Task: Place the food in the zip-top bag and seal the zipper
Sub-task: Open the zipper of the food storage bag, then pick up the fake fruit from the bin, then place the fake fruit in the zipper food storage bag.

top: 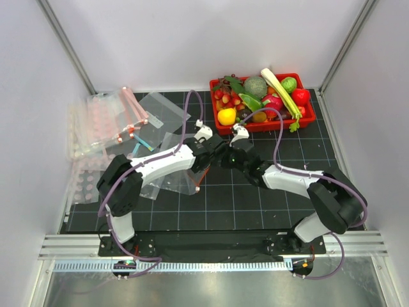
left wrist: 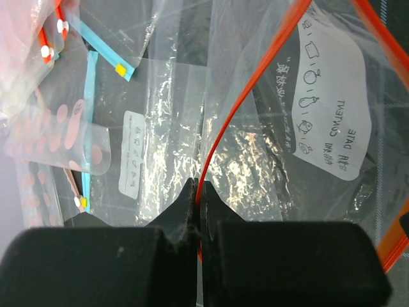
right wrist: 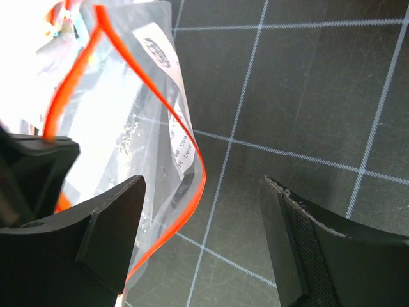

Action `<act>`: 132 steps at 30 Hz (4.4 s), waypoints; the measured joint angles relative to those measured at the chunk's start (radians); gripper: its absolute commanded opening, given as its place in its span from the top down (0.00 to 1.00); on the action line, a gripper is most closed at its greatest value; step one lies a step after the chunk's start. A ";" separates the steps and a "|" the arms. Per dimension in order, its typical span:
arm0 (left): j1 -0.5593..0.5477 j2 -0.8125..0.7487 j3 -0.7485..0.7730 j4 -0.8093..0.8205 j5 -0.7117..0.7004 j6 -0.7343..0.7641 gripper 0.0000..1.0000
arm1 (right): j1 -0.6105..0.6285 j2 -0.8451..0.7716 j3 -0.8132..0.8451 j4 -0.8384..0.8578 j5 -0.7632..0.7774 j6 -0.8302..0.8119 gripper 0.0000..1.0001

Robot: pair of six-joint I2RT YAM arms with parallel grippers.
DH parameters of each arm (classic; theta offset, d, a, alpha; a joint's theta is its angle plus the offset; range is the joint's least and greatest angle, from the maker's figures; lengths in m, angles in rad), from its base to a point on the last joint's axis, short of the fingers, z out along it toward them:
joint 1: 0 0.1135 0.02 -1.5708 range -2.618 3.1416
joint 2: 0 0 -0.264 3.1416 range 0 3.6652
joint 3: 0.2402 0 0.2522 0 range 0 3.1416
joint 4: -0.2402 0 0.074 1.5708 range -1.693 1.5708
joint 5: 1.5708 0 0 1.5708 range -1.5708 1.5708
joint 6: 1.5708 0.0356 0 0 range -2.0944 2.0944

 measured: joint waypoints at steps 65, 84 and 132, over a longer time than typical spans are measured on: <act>-0.011 -0.126 -0.027 -0.005 0.039 -0.025 1.00 | -0.245 0.352 0.560 -0.298 0.657 0.212 0.40; -0.011 -0.126 -0.027 -0.012 0.028 -0.028 1.00 | -0.246 0.128 0.449 -0.231 0.497 0.129 0.49; -0.011 -0.233 -0.103 0.140 0.275 -0.026 1.00 | 0.114 -0.257 -0.180 0.253 -0.037 0.119 0.57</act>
